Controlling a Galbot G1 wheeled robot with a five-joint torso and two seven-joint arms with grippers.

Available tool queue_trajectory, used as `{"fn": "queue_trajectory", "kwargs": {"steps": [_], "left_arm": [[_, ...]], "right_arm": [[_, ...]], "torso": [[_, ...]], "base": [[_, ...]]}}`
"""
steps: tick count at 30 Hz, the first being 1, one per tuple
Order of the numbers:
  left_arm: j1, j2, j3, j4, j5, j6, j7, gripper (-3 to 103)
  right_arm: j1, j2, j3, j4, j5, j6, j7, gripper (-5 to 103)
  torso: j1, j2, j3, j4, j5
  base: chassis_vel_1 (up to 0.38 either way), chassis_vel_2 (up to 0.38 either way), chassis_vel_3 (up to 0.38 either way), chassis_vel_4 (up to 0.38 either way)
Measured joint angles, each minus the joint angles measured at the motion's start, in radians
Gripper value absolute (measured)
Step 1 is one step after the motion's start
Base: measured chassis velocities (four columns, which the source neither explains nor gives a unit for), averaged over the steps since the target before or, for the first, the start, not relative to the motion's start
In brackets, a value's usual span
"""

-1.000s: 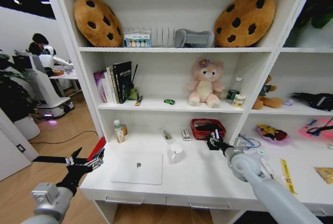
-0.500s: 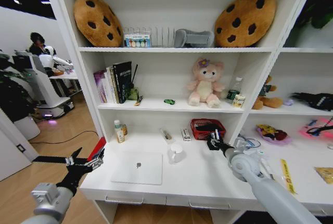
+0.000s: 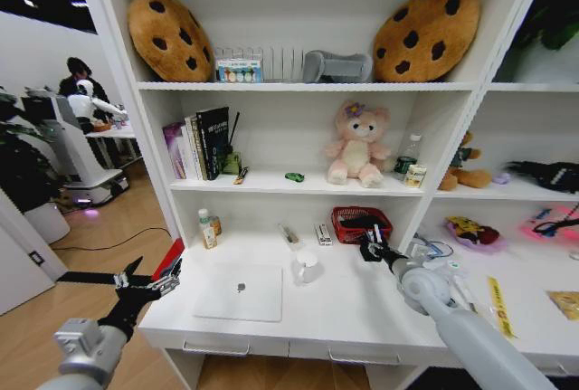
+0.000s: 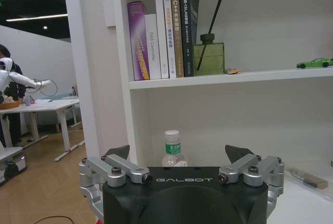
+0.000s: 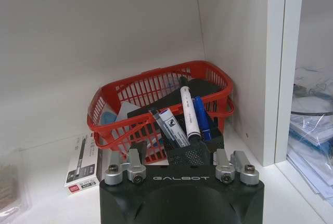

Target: Organize the objects on the table.

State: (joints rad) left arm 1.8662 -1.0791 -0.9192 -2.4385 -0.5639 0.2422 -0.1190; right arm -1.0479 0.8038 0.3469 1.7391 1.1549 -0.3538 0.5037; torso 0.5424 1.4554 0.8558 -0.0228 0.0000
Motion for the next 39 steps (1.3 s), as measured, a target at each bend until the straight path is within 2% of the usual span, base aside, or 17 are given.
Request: {"fn": "queue_trajectory", "kwargs": {"steps": [14, 39], "left_arm": [[0.0, 0.0, 0.0, 0.0, 0.0, 0.0, 0.0, 100], [0.0, 0.0, 0.0, 0.0, 0.0, 0.0, 0.0, 100]], "right_arm": [[-0.011, -0.005, 0.004, 0.041, 0.014, 0.002, -0.001, 58], [0.018, 0.007, -0.011, -0.028, 0.004, 0.008, -0.013, 61]], "torso": [[0.0, 0.0, 0.0, -0.0001, 0.0], [0.0, 0.0, 0.0, 0.0, 0.0]], "base": [[0.0, 0.0, 0.0, 0.0], [0.0, 0.0, 0.0, 0.0]]}}
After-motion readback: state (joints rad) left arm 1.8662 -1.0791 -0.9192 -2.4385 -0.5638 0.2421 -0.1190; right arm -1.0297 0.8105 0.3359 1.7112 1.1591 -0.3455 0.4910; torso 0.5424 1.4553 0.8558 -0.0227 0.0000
